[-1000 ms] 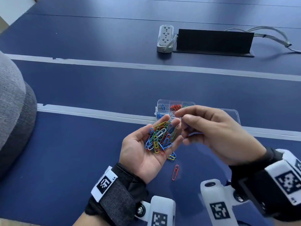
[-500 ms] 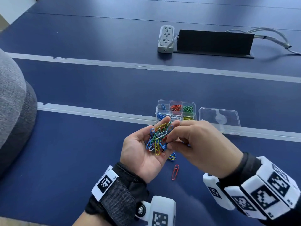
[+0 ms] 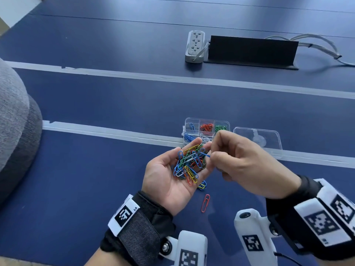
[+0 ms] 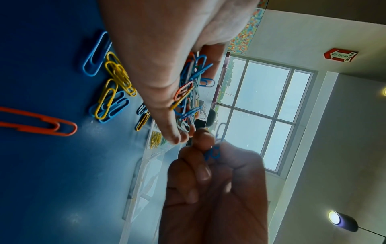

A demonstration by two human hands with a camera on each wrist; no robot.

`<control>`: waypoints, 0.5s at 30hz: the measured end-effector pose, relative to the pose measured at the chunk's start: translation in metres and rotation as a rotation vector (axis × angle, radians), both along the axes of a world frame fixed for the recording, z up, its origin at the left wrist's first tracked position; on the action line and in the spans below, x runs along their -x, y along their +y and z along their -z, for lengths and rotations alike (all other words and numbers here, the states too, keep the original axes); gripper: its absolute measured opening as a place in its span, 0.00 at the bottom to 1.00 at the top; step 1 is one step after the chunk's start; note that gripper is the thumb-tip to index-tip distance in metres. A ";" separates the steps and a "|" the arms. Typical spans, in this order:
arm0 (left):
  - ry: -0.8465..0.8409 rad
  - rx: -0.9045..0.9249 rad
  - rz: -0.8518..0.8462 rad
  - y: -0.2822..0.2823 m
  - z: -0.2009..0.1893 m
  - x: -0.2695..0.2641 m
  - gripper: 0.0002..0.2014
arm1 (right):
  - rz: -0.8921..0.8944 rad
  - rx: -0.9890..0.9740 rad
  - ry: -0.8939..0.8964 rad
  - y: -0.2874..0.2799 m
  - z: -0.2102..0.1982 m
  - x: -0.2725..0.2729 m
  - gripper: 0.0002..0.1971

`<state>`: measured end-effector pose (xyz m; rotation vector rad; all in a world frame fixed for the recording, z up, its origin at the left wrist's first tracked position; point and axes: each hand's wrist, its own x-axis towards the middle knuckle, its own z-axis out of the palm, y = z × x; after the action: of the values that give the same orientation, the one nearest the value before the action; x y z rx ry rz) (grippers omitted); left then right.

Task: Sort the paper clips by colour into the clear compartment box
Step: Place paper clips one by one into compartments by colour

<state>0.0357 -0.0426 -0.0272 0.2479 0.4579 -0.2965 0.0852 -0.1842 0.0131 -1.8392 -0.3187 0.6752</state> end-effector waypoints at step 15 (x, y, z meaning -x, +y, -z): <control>0.036 0.010 -0.010 0.002 0.000 -0.001 0.22 | -0.003 0.274 -0.226 0.008 -0.001 0.005 0.03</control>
<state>0.0369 -0.0403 -0.0273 0.2304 0.4930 -0.2936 0.0805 -0.1766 0.0145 -2.1839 -0.3915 0.5326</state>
